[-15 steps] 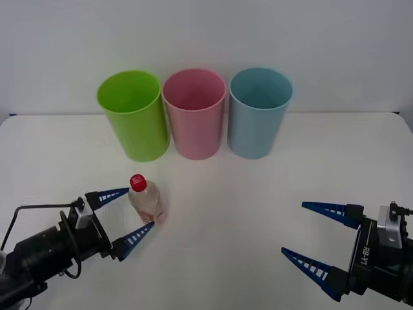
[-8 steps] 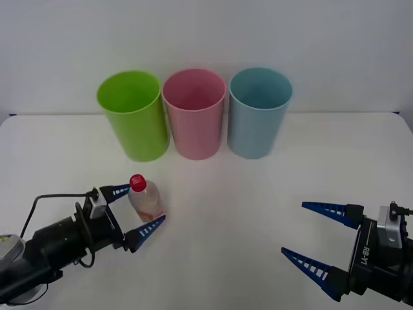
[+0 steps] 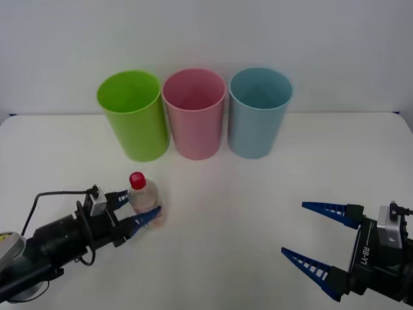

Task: Grasp the object on the table and drop it into the matching bin: aluminum can to the light blue bin, PET bottle to the pink bin.

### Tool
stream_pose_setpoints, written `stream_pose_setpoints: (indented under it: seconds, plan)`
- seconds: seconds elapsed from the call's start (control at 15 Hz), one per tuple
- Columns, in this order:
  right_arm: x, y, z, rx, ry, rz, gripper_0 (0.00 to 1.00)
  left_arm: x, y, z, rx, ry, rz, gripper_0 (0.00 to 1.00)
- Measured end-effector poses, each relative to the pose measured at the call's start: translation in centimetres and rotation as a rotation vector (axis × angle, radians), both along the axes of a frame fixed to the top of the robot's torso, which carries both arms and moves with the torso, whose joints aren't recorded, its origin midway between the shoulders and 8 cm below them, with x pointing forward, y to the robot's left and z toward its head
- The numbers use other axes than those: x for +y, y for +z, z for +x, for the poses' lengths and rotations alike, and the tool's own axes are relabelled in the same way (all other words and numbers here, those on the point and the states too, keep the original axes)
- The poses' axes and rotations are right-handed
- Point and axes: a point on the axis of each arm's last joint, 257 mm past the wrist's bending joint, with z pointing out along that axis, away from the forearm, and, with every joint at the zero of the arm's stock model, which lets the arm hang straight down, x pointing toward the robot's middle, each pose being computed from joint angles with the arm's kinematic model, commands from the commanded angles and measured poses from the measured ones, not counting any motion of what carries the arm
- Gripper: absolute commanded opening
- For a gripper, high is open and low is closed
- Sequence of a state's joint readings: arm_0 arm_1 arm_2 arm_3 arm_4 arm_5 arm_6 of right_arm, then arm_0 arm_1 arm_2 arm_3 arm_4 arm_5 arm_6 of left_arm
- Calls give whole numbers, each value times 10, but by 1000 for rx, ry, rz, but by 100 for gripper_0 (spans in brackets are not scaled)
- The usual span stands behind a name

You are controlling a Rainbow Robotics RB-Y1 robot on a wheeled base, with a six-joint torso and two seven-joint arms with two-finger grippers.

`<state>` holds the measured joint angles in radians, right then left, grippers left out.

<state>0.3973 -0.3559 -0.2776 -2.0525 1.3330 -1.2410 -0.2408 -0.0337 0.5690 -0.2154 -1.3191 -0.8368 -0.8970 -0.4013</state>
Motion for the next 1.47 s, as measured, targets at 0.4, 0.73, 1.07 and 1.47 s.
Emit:
stream_pose_setpoints:
  seconds: [0.4, 0.73, 1.07, 1.47]
  plan:
    - [0, 0, 0, 0, 0, 0, 100, -5, 5, -9, -1, -31, -31, 19]
    - [0, 0, 0, 0, 0, 0, 100, -10, 58, 1, -93, -35, -43, 17]
    - [0, 0, 0, 0, 0, 0, 100, -20, 130, 13, -100, 3, -85, 14]
    - [0, 0, 0, 0, 0, 0, 100, -32, 209, 25, -166, 21, -94, 12]
